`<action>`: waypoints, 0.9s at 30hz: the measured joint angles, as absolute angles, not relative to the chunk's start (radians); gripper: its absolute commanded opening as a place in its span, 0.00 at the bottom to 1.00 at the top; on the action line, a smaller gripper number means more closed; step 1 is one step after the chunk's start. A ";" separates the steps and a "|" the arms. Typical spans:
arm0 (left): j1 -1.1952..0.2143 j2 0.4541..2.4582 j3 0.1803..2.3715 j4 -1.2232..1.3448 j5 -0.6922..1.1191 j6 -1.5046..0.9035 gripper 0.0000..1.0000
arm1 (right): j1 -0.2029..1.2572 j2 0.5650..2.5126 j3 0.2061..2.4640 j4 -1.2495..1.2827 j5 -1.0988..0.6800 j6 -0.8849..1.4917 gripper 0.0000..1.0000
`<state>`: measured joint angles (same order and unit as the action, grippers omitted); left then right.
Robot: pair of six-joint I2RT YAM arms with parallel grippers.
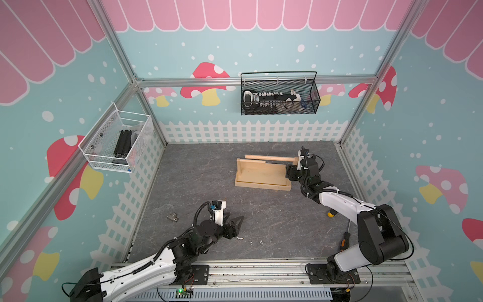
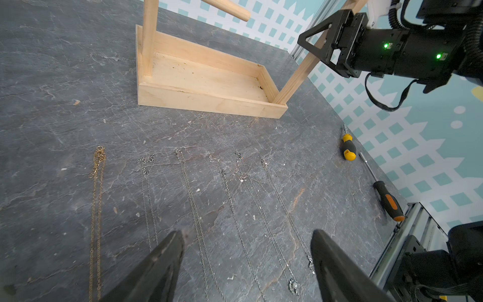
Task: Take the necklace off the jewelry display stand
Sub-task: Adjust the stand at the center of the board.
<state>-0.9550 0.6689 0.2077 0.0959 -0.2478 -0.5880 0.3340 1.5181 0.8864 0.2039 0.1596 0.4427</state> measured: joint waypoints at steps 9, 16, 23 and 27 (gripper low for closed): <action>-0.955 0.716 0.208 0.103 -0.247 -0.588 0.77 | 0.335 1.367 0.773 0.209 0.107 0.450 0.78; -0.955 0.768 0.215 0.104 -0.249 -0.588 0.77 | 0.341 1.139 0.561 0.208 0.067 0.474 0.77; -0.955 0.896 0.268 0.083 -0.255 -0.591 0.76 | 0.424 0.959 0.346 0.169 -0.005 0.516 0.76; -0.955 0.953 0.316 0.072 -0.260 -0.590 0.76 | 0.488 0.971 0.345 0.160 -0.047 0.513 0.75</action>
<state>-0.9550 0.9531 0.3164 0.0723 -0.2600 -0.5900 0.4885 0.9707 0.3450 0.1604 -0.0471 0.5129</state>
